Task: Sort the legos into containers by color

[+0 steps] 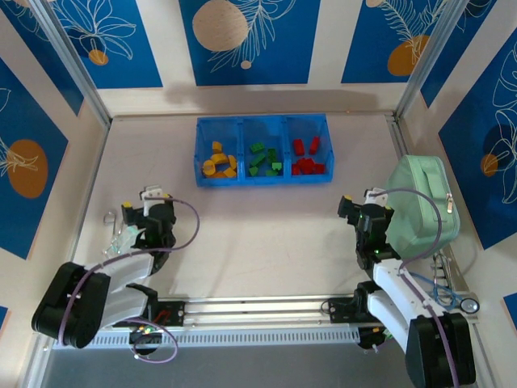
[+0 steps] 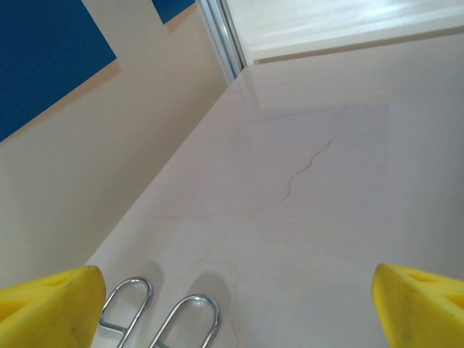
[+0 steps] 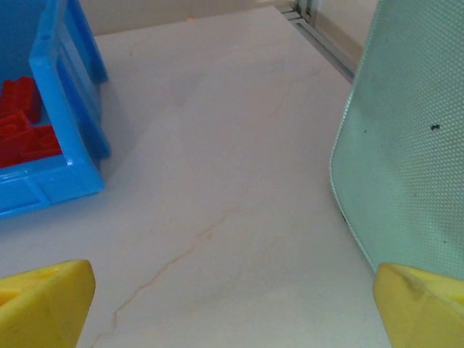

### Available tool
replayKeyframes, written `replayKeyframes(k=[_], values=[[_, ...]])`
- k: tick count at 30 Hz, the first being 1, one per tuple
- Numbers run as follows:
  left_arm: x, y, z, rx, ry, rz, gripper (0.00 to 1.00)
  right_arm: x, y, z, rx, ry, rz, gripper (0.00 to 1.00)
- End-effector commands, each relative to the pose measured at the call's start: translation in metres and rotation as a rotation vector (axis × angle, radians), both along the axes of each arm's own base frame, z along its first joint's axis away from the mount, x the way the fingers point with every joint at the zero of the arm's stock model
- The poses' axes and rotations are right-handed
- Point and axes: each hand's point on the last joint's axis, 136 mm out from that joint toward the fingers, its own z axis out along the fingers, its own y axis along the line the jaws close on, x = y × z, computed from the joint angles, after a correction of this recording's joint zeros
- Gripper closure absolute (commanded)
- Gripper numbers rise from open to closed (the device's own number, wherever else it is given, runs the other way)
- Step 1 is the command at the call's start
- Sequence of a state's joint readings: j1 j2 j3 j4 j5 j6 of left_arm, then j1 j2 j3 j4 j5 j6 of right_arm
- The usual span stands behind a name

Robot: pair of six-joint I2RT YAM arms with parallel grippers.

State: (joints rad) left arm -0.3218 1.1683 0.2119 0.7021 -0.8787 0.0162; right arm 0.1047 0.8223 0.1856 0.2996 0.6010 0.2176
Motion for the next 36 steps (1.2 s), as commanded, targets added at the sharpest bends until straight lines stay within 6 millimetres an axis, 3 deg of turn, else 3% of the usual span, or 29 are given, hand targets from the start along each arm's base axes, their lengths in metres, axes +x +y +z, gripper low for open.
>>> replayKeyframes(k=[1,11,15,22,28,31,34,36], values=[[0.009,0.001,0.012,-0.059,-0.090,-0.007,0.06,0.008,0.003,0.021,-0.011,-0.128,0.027,0.01],[0.017,0.012,0.014,-0.097,-0.195,0.002,0.01,0.013,-0.002,0.023,0.018,-0.195,0.031,0.01],[0.021,0.019,0.004,-0.135,-0.247,0.018,0.00,0.025,-0.003,0.021,0.018,-0.193,0.031,0.01],[0.021,0.016,0.004,-0.128,-0.263,-0.012,0.00,0.037,0.000,0.023,0.017,-0.228,0.049,0.01],[0.029,-0.005,0.005,-0.085,-0.237,-0.109,0.00,0.047,0.001,0.022,0.038,-0.247,0.058,0.01],[0.034,-0.015,0.005,-0.053,-0.218,-0.149,0.00,0.056,0.000,0.010,0.083,-0.277,0.060,0.01],[0.040,-0.033,0.004,-0.016,-0.190,-0.231,0.00,0.059,0.019,0.008,0.050,-0.274,0.159,0.01],[0.045,-0.047,0.002,0.020,-0.165,-0.294,0.00,0.063,0.020,0.007,0.052,-0.234,0.164,0.01]])
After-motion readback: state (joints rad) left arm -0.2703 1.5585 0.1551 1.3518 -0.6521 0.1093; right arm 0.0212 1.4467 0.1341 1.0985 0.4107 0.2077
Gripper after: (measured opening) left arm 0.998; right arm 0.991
